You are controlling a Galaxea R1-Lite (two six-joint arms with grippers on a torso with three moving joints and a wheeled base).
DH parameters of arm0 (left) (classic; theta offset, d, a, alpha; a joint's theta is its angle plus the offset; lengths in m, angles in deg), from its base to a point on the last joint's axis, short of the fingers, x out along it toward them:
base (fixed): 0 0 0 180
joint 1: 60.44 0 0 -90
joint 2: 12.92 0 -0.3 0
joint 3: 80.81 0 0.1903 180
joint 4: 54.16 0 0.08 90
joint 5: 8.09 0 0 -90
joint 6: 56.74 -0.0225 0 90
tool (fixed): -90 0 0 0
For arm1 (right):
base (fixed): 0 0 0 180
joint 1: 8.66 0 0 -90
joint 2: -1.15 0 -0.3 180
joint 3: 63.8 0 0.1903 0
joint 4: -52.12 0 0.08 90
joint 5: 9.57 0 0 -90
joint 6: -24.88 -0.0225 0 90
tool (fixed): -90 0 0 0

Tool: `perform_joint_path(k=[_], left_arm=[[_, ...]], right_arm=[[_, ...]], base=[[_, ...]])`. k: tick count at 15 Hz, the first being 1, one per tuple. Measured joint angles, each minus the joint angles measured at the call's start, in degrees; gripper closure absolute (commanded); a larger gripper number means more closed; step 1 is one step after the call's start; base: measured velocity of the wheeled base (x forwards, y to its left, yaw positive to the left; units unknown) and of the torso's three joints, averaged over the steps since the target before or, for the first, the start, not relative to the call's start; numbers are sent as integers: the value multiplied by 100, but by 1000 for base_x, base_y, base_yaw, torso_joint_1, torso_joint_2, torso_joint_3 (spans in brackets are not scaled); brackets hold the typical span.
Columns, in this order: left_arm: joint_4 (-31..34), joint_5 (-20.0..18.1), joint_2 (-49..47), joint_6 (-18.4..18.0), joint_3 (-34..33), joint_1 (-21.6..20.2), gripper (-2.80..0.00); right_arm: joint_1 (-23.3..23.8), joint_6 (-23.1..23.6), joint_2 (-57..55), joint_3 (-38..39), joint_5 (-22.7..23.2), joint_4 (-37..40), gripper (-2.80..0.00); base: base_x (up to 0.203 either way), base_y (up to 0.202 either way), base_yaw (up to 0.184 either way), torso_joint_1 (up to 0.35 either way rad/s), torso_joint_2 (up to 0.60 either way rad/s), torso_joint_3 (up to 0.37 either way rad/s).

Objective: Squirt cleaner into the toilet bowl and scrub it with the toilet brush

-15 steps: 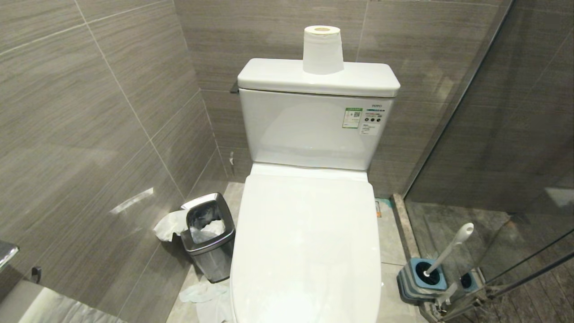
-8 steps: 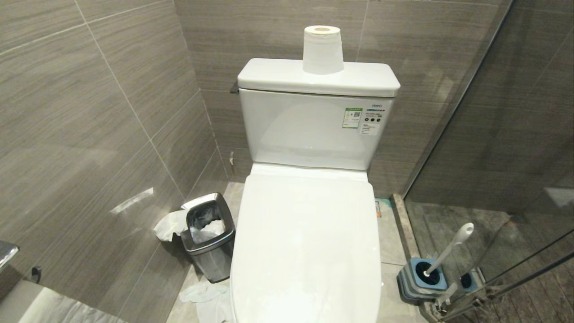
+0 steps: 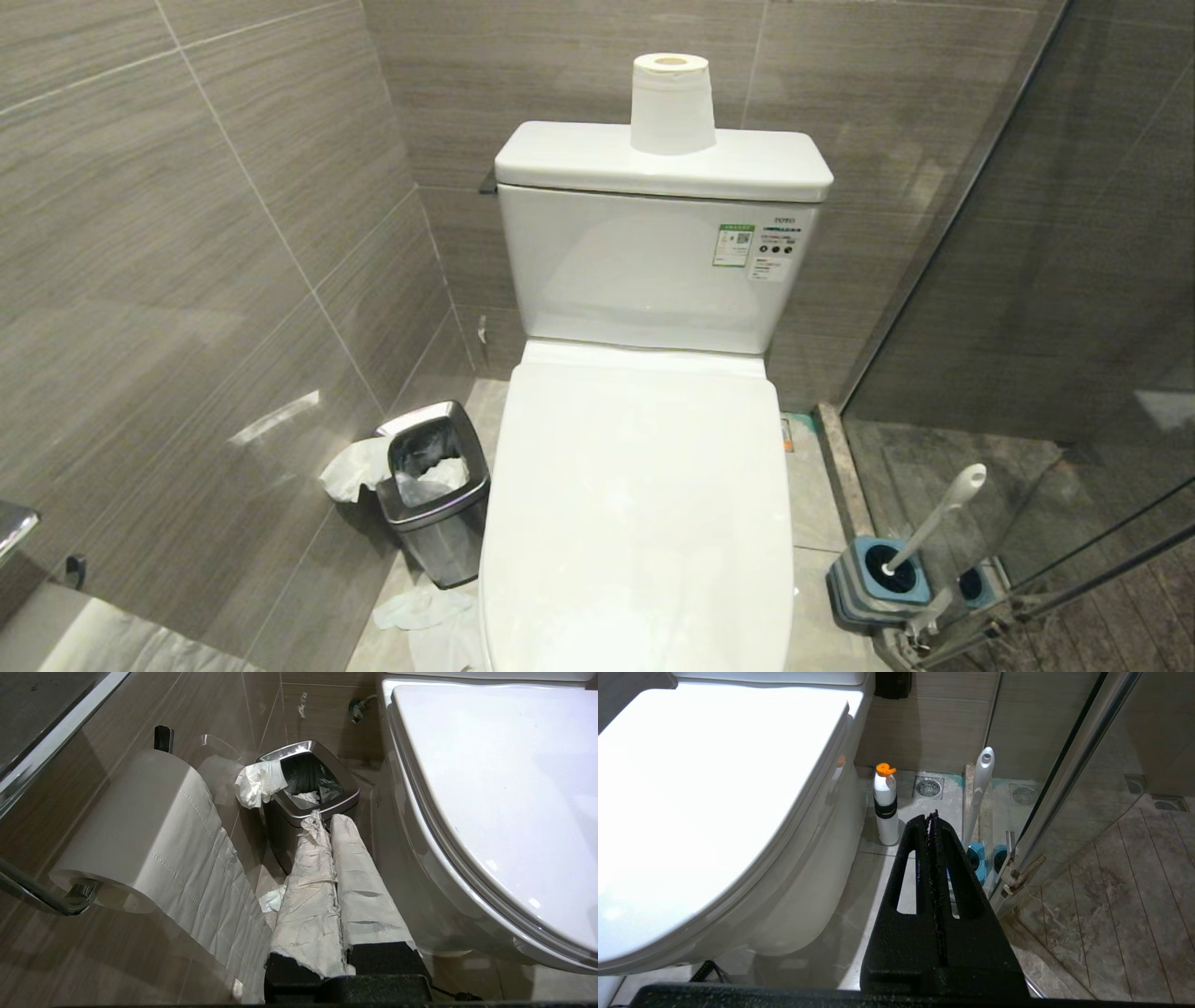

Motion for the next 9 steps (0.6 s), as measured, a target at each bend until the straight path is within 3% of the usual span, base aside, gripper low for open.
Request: perform_joint_path(k=[9], left_arm=[[0, -2, 0, -3, 0, 0, 0]], right_arm=[[0, -1, 0, 0, -7, -2, 0]], base=[[0, 0, 0, 0, 0, 0]])
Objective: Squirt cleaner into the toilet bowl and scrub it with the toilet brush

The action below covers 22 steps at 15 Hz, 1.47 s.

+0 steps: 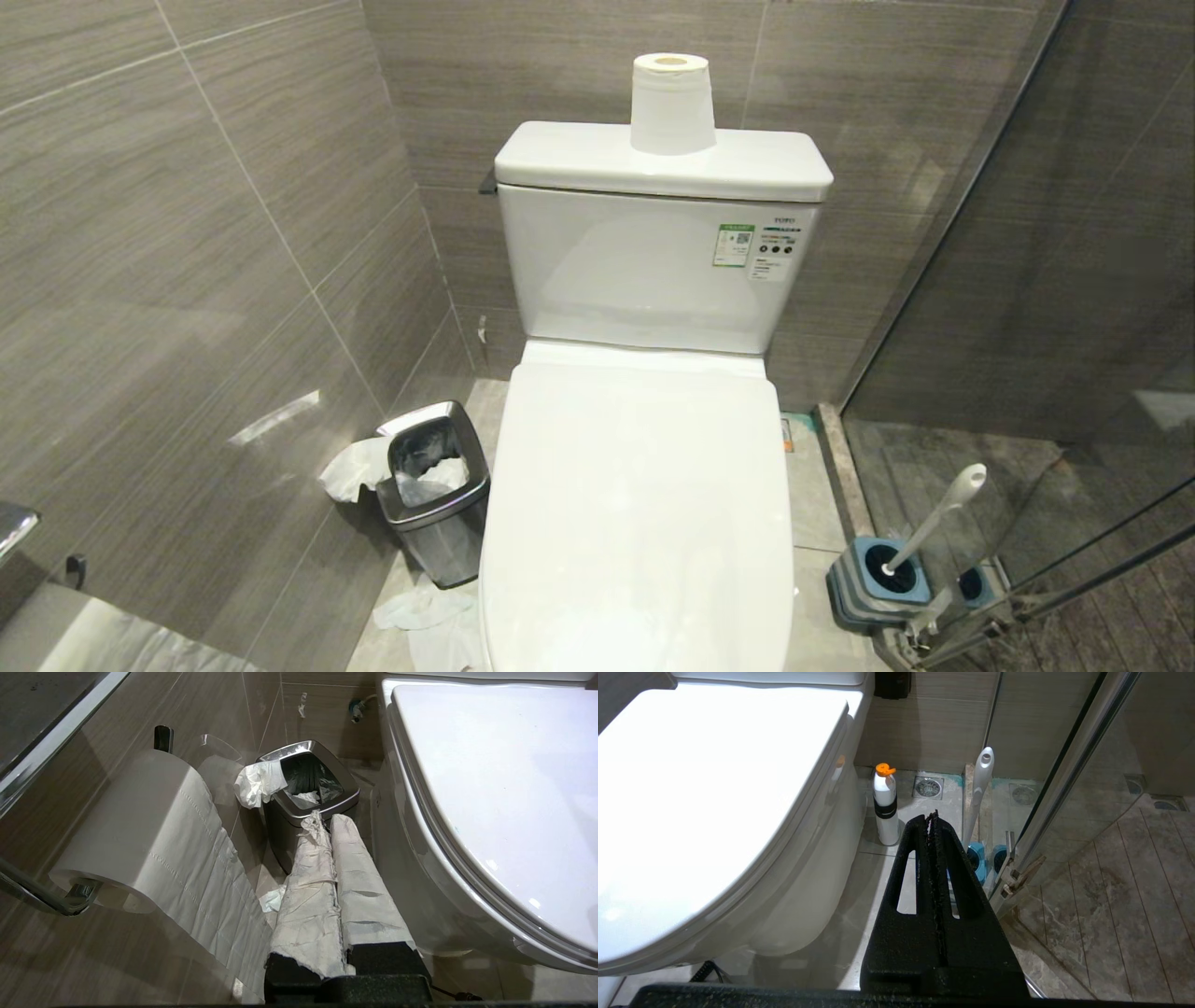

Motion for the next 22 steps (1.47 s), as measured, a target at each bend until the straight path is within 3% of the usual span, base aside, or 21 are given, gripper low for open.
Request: perform_joint_path(k=[22], left_arm=[[0, 2, 0, -2, 0, 0, 0]], right_arm=[[0, -5, 0, 0, 2, -16, 0]], base=[[0, 0, 0, 0, 0, 0]])
